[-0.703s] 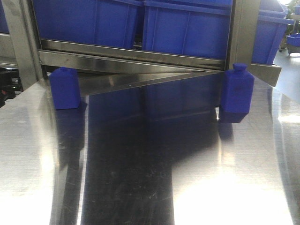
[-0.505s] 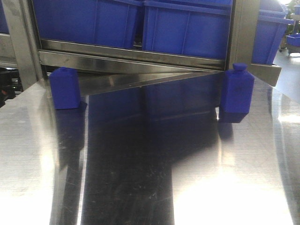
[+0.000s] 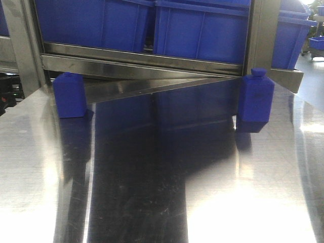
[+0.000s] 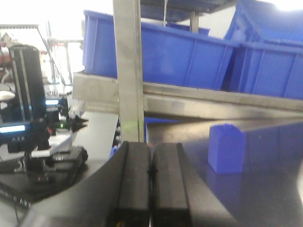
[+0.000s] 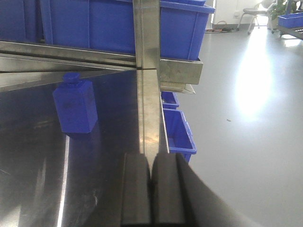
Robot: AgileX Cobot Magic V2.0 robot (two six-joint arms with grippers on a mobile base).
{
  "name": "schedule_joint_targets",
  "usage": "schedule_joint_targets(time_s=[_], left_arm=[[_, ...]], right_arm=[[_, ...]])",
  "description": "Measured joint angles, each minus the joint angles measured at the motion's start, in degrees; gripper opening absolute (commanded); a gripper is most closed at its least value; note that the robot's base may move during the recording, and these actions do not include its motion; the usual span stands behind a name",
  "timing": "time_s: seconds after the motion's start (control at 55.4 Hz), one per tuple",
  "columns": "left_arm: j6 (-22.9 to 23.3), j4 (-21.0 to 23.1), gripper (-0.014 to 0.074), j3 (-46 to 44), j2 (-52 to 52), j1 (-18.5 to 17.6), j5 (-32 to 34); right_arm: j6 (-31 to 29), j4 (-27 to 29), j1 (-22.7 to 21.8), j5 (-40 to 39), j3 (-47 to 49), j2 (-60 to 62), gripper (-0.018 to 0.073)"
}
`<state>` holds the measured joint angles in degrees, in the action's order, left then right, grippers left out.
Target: Pick and sort blue part to right shelf
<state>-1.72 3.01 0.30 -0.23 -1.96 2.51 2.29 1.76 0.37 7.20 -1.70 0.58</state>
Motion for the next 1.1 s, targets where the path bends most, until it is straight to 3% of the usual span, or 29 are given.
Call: schedule_joint_targets(time_s=[0.144, 0.271, 0.487, 0.667, 0.866, 0.956, 1.1], left_arm=[[0.0, 1.0, 0.0125, -0.2, 0.0, 0.0, 4.5], [0.0, 0.3, 0.0126, -5.2, 0.6, 0.0, 1.4], [0.0, 0.3, 0.0127, -26.2, 11.7, 0.0, -14.2], [-0.3, 3.7, 0.0129, -42.4, 25.9, 0.0, -29.9], [-0.5, 5.5, 0.0134, -50.1, 38.7, 0.0, -38.0], [-2.5, 6.9, 0.0193, -51.8, 44.6, 0.0, -40.9], [-7.8, 12.0, 0.0400, -53.5, 52.2, 0.0, -43.1]], right_arm=[[0.0, 0.0, 0.0, 0.0, 0.0, 0.0, 0.0042], [0.0, 0.0, 0.0, 0.0, 0.0, 0.0, 0.0042], [0.0, 0.0, 0.0, 0.0, 0.0, 0.0, 0.0042], [0.0, 0.0, 0.0, 0.0, 0.0, 0.0, 0.0042], [0.0, 0.0, 0.0, 0.0, 0.0, 0.0, 0.0042], [0.0, 0.0, 0.0, 0.0, 0.0, 0.0, 0.0042], [0.0, 0.0, 0.0, 0.0, 0.0, 0.0, 0.0042]])
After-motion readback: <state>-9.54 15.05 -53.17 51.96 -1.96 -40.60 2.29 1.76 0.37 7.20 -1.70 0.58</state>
